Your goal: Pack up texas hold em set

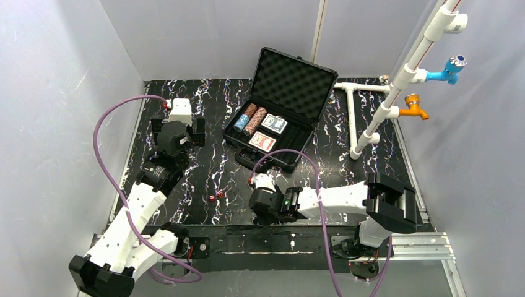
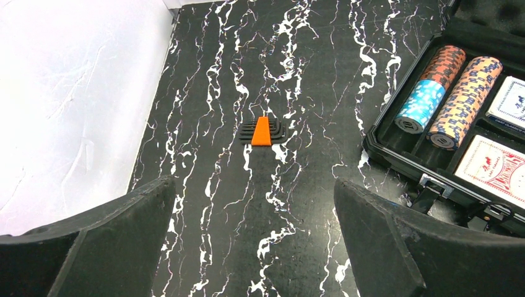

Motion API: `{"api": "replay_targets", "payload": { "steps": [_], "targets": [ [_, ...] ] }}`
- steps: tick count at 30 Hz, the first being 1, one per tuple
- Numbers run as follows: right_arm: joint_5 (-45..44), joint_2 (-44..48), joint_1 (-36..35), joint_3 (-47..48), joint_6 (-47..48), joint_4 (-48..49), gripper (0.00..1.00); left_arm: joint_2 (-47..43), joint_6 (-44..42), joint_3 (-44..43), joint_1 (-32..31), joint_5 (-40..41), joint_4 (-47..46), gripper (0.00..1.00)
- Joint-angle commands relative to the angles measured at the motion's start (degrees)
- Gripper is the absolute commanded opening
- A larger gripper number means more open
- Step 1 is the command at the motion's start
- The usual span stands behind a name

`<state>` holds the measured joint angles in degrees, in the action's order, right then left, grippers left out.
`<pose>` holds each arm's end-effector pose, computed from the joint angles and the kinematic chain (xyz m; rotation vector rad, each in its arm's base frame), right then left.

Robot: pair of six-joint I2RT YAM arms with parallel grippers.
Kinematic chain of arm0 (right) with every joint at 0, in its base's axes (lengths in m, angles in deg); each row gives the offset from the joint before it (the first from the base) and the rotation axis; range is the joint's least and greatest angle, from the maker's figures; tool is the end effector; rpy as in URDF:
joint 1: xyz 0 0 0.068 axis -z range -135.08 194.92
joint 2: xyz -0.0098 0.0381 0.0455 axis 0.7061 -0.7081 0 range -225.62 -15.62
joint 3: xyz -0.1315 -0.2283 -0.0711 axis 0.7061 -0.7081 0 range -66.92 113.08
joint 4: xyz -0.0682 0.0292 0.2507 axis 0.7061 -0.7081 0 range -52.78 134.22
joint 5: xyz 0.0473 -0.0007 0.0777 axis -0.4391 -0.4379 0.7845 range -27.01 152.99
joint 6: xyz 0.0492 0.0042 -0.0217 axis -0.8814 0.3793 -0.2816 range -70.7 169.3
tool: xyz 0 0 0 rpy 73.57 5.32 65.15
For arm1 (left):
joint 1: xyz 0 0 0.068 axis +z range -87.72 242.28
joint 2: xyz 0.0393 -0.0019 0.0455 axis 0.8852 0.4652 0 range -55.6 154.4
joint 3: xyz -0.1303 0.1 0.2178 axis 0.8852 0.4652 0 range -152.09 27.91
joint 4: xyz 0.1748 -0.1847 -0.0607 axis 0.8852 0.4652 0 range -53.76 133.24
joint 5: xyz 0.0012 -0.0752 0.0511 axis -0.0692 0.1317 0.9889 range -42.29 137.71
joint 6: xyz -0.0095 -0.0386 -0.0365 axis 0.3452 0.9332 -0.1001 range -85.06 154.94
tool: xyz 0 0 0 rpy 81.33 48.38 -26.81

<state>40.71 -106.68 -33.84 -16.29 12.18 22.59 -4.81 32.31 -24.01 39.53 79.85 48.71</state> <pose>0.0718 0.2920 0.1697 -0.7886 2.4250 0.2709 0.1908 -0.0595 0.3624 -0.0180 1.7438 0.2386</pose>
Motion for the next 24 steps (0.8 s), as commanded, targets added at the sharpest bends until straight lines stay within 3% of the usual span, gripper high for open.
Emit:
{"api": "replay_targets", "payload": {
  "steps": [1, 11, 15, 19, 24],
  "targets": [
    [-0.21, -0.17, -0.34, 4.85, 1.59, -3.79, 0.54, -1.85, 1.72, -1.26, -0.28, 1.09, -0.24, 0.99],
    [-0.85, -0.38, 2.06, 13.12, 5.28, -5.42, 0.54, -2.32, 15.40, -3.15, -0.21, 3.22, 4.06, 1.00],
    [-0.22, -1.18, 4.86, 17.25, 7.95, -5.75, 0.55, -4.59, 16.94, -0.94, -0.23, -2.68, 1.23, 0.99],
    [0.48, -3.26, 8.25, 22.59, 10.99, -6.85, 0.55, -7.64, 36.13, 1.64, -0.22, 7.66, 4.98, 0.99],
    [2.28, -6.80, 12.86, 28.73, 14.40, -7.47, 0.55, -10.92, 52.90, 0.91, -0.25, 6.80, 10.84, 0.99]
  ]
}}
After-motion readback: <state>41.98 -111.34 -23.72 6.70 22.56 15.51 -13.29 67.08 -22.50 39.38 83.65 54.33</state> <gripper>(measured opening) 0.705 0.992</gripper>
